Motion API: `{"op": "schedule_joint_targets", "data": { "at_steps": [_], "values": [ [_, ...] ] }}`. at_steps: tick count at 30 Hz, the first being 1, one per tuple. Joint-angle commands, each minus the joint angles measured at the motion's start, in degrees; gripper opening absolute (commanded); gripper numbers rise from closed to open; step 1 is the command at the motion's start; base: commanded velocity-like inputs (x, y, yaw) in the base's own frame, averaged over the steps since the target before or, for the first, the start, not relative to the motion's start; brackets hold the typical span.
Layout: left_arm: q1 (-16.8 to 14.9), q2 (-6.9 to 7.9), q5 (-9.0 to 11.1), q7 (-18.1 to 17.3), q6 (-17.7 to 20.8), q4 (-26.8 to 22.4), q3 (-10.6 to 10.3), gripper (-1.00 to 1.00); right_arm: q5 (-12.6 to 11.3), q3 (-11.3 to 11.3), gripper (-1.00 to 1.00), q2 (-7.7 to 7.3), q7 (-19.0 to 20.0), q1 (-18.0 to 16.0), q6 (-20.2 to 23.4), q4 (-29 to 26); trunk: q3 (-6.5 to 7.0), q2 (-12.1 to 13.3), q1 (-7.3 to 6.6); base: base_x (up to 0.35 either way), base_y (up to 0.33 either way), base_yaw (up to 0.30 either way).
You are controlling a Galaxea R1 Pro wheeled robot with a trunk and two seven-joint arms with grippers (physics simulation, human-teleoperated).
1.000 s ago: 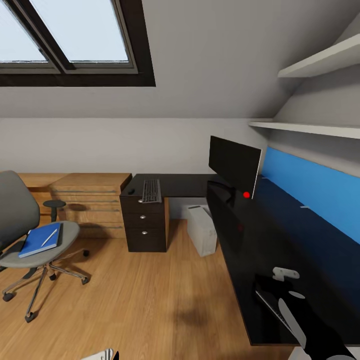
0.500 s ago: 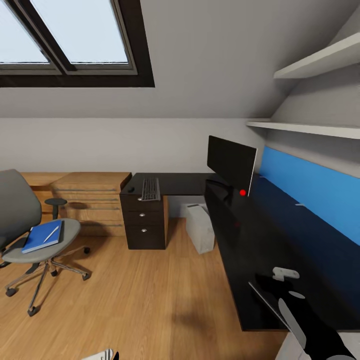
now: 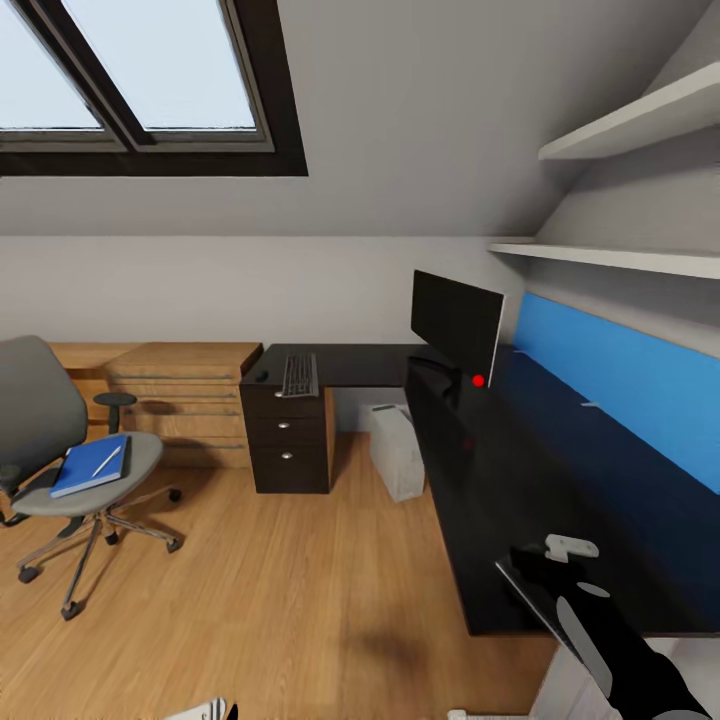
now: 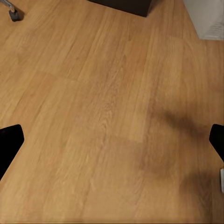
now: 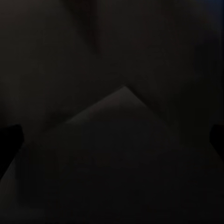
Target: In the bedroom, organize the workspace by keeping the computer under the desk, ensuring the monitor is on the desk, placing the keyboard on the desk next to the monitor, placing the mouse on the desk next to the keyboard, moving the folder from the swivel chair onto the desk next to the mouse, stacking the notebook on top of the folder with the pen on top of the notebook, and positioning the swivel chair next to the desk.
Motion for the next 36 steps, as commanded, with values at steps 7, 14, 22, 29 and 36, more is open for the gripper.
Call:
{"op": "schedule_joint_targets", "data": {
  "at_steps": [7,14,22,29,36],
  "values": [
    [0.0,0.06,0.6,0.3,-0.3,-0.1,-0.2,1.00,-0.6,0.2,1.00,-0.04,-0.5,0.0,0.2,-0.1,-0.05,0.0,-0.01,-0.023,-0.009,0.000],
    [0.0,0.06,0.7,0.3,-0.3,0.0,-0.2,1.00,-0.6,0.2,1.00,-0.01,-0.5,0.0,0.2,-0.1,-0.05,0.0,-0.01,-0.002,-0.001,0.000],
    [0.0,0.06,0.8,0.4,-0.3,0.0,-0.2,1.00,-0.6,0.2,1.00,0.03,-0.5,0.0,-0.2,-0.1,-0.05,0.0,-0.01,0.000,0.000,0.000],
    [0.0,0.06,0.9,0.4,-0.3,0.0,-0.1,1.00,-0.6,0.2,1.00,0.08,-0.5,0.0,-0.3,-0.1,-0.05,0.0,-0.01,0.000,0.000,0.000],
    [0.0,0.11,0.9,0.3,-0.3,0.1,-0.1,1.00,-0.6,0.2,1.00,0.08,-0.5,0.0,-0.4,-0.1,-0.05,0.0,-0.01,0.104,0.023,0.000]
  ]
}}
